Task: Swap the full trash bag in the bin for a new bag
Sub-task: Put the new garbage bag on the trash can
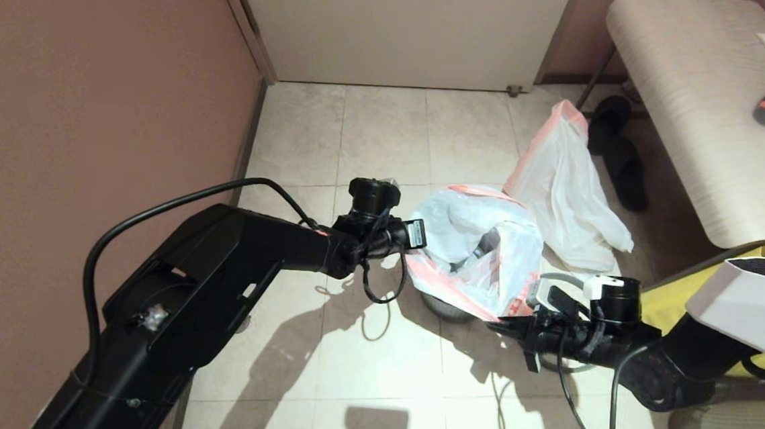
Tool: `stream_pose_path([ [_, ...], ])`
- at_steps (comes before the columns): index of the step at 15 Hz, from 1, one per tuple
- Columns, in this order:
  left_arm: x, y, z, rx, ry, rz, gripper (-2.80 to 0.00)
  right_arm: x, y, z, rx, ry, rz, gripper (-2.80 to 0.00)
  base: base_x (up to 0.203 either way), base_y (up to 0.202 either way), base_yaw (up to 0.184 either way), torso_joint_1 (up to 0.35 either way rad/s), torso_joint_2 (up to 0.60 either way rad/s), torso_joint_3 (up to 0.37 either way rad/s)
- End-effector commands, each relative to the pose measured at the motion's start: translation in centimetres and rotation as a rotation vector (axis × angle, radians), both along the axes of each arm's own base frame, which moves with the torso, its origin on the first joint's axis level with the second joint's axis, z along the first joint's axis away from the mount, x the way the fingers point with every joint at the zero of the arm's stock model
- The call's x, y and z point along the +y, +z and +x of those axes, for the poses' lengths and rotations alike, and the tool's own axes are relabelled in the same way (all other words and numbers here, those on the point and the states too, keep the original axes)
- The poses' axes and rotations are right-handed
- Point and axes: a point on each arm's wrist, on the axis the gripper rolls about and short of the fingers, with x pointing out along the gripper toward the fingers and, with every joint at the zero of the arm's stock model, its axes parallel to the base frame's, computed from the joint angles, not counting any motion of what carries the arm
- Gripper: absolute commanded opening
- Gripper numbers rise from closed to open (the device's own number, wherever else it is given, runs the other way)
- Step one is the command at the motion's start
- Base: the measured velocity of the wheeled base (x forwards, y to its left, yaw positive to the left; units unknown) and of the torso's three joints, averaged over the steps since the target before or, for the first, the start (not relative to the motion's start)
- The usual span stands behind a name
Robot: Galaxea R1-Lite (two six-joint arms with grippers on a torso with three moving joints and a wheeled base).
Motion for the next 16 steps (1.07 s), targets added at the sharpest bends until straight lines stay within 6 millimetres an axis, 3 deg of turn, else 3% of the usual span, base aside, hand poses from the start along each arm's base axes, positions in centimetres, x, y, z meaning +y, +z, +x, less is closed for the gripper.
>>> stream_pose_path([
  [1, 0.2, 0.6, 0.0, -0.006, 0.005, -0.014, -2.8, -0.2, -2.4, 1.5, 0.079, -0.008, -0.016, -2.8, 0.0, 0.0, 0.0, 0.0, 0.0, 0.0],
  [4, 0.4, 1.4, -0.2, -0.011, 0.01, -0.028, -2.8, 0.0, -4.5, 3.3, 0.145, -0.054, -0.054, -2.8, 0.0, 0.0, 0.0, 0.0, 0.0, 0.0],
  [11, 0.5, 2.0, -0.3, -0.011, 0.007, -0.046, -2.8, -1.3, -4.2, 5.7, 0.155, -0.152, -0.084, -2.8, 0.0, 0.0, 0.0, 0.0, 0.0, 0.0],
  [14, 0.3, 1.8, -0.5, 0.001, 0.007, -0.053, -2.8, -1.2, -4.8, 6.7, 0.153, -0.231, -0.108, -2.8, 0.0, 0.0, 0.0, 0.0, 0.0, 0.0],
  [16, 0.1, 1.6, -0.8, 0.037, -0.004, -0.037, -2.8, -0.9, -4.0, 7.4, 0.132, -0.249, -0.109, -2.8, 0.0, 0.0, 0.0, 0.0, 0.0, 0.0],
])
